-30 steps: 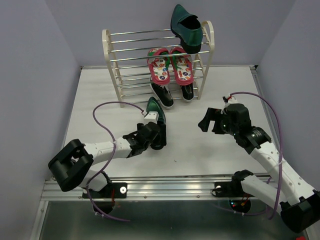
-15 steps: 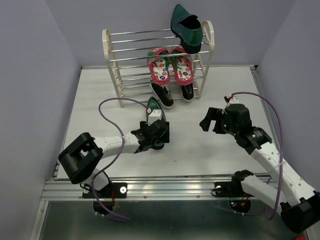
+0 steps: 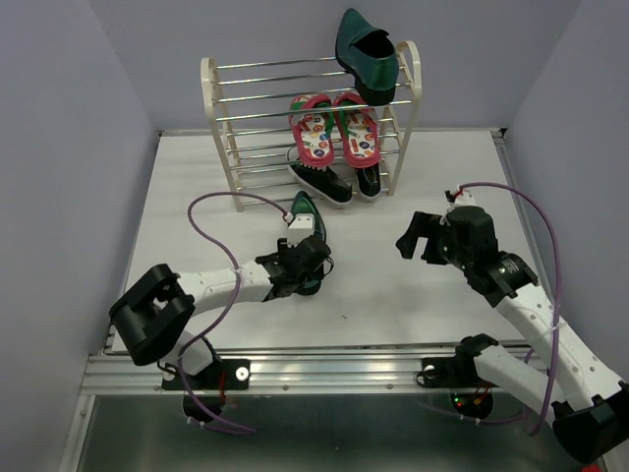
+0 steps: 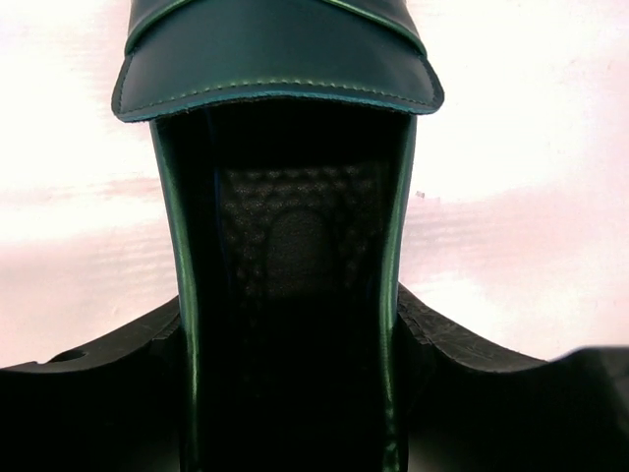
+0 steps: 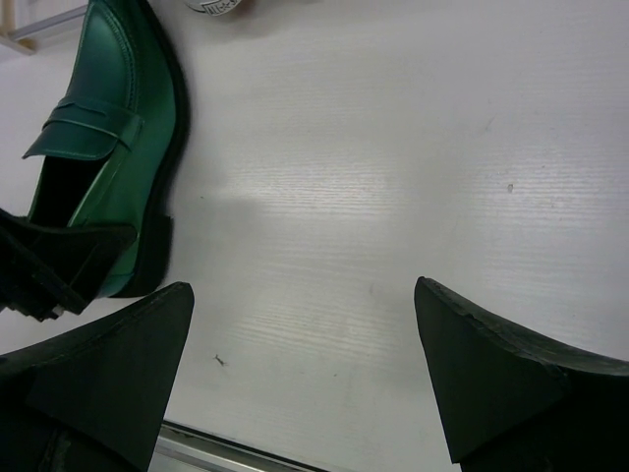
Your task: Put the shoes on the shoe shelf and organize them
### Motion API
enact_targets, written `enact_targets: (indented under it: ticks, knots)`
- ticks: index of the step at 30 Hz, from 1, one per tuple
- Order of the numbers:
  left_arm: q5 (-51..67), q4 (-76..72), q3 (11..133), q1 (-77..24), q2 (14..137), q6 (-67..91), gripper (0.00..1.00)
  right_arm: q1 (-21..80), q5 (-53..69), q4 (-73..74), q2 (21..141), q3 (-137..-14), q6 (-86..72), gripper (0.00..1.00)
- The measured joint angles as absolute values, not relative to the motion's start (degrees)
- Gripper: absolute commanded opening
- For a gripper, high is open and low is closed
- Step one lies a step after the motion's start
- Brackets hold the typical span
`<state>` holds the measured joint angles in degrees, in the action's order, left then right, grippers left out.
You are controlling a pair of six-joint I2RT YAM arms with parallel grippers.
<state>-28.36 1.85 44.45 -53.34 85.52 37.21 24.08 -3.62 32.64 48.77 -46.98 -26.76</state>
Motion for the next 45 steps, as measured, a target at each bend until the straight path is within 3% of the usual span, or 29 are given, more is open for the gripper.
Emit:
enact_targets:
  ticks: [13,22,34,38,45]
  knots:
    - [-29.3,10.3,39.4,-55.1,57.1,39.1,0.00,24.1,-5.5,32.6,48.3,-47.0,-26.8,1.00]
    - [-25.7,15.8,44.2,-55.9,43.9,31.1,0.00,24.1,-7.8,32.7,47.5,-47.0,-26.4,1.00]
    - [-15.8,11.5,61.5,-56.2,48.3,16.4,0.00,24.1,-11.3,31.9,48.4,-47.2,-26.0,1.00]
    - [-19.8,11.4,66.5,-56.4,51.9,14.4,0.00,24.1,-12.1,31.2,49.5,-47.3,-25.2,1.00]
    - [-35.6,11.2,86.3,-55.5,69.2,12.6,0.00,24.1,-15.7,30.9,53.8,-51.7,-26.6,1.00]
